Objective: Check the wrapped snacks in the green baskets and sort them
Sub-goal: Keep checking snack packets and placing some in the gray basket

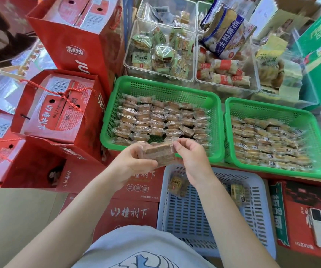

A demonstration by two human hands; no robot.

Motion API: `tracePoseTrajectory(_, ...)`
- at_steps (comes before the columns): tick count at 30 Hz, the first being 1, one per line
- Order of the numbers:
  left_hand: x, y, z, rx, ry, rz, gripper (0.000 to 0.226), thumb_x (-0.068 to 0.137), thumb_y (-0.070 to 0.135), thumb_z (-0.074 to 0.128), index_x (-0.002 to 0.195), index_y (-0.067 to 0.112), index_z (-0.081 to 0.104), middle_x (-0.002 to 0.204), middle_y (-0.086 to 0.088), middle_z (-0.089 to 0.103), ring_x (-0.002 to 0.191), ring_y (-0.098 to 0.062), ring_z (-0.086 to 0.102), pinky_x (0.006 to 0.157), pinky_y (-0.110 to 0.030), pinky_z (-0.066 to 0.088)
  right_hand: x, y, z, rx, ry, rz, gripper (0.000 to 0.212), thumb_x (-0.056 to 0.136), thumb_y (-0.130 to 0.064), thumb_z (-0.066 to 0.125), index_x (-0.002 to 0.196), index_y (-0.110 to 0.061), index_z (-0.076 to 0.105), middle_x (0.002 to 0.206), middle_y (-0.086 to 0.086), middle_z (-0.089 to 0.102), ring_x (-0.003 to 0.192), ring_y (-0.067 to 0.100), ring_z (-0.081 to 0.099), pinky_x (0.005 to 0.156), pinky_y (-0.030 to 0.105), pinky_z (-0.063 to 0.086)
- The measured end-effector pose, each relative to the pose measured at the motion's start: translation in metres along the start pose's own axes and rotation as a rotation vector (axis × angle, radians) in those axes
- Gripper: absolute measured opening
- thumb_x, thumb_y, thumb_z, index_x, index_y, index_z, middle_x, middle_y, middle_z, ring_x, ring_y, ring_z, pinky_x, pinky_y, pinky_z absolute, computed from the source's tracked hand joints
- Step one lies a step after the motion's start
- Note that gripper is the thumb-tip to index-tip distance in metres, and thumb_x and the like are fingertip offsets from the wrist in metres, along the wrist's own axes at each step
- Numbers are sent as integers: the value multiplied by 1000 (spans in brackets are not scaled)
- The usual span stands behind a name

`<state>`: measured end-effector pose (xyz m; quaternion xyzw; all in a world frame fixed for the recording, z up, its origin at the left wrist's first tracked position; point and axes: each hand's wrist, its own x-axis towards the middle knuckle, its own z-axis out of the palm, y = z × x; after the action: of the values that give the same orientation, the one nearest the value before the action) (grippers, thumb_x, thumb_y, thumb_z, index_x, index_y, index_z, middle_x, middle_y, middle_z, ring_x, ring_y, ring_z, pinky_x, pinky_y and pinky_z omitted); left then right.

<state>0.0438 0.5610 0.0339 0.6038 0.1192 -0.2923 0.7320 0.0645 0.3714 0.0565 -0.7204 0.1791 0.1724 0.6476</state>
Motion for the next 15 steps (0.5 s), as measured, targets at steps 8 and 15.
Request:
tracePoseTrajectory(8, 3, 14, 13, 315, 22, -4, 27, 87, 37, 76, 112, 28, 71, 95, 3, 77, 81, -9, 74, 64, -26, 57, 1, -13, 5, -915, -213, -584, 10, 100, -10, 52, 92, -16, 52, 87, -2, 55, 79, 18, 50, 67, 31, 38)
tracePoseTrajectory(15, 8, 5, 15, 12, 185, -25, 16, 92, 31, 72, 99, 17, 77, 98, -10, 77, 95, -30, 74, 86, -51, 60, 12, -14, 1, -526, -190, -326, 16, 91, -35, 72, 96, -20, 72, 87, -6, 68, 81, 9, 63, 70, 22, 52)
